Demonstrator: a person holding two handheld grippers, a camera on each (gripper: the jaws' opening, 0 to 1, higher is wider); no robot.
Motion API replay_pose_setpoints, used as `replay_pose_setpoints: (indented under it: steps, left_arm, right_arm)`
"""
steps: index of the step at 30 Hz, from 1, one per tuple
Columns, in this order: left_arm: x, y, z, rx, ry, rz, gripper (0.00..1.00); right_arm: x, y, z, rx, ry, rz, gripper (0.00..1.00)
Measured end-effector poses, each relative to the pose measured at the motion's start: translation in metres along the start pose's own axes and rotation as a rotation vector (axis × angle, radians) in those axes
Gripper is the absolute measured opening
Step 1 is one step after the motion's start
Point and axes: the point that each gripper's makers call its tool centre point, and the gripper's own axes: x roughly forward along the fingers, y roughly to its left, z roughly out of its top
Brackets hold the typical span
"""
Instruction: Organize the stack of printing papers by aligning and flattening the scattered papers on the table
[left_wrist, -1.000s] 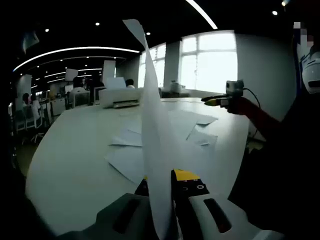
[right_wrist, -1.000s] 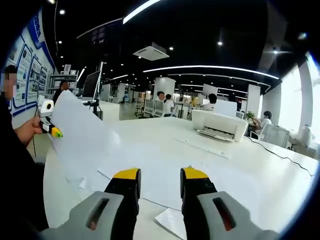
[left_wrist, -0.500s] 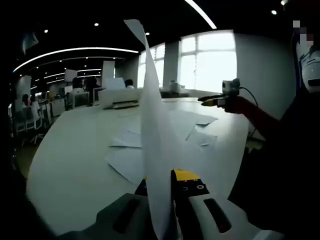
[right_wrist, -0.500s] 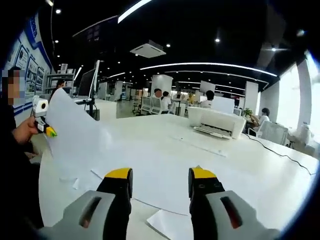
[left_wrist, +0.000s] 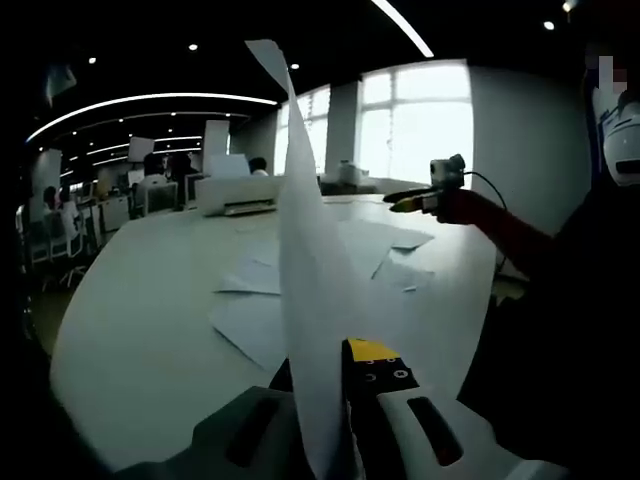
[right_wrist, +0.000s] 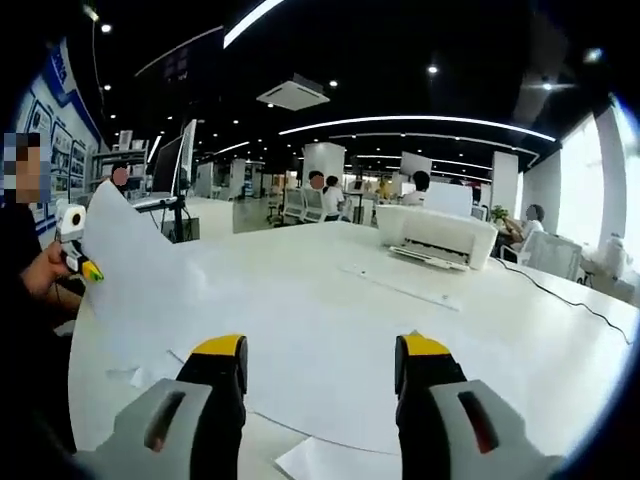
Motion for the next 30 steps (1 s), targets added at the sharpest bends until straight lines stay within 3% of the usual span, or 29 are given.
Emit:
replay_pose_setpoints:
  steps: [19, 30]
  left_arm:
    - [0.002, -0.004, -0.004, -0.005, 0.002, -0.004, 0.06]
    - [0.002, -0.002, -0.005, -0.008, 0.001, -0.002, 0.06]
  right_arm:
    - [0.026, -0.024, 0.0, 0.021, 0.026, -0.024, 0.57]
    - [0.049, -0.029, -0.002, -0.023, 0.073, -0.021, 0.58]
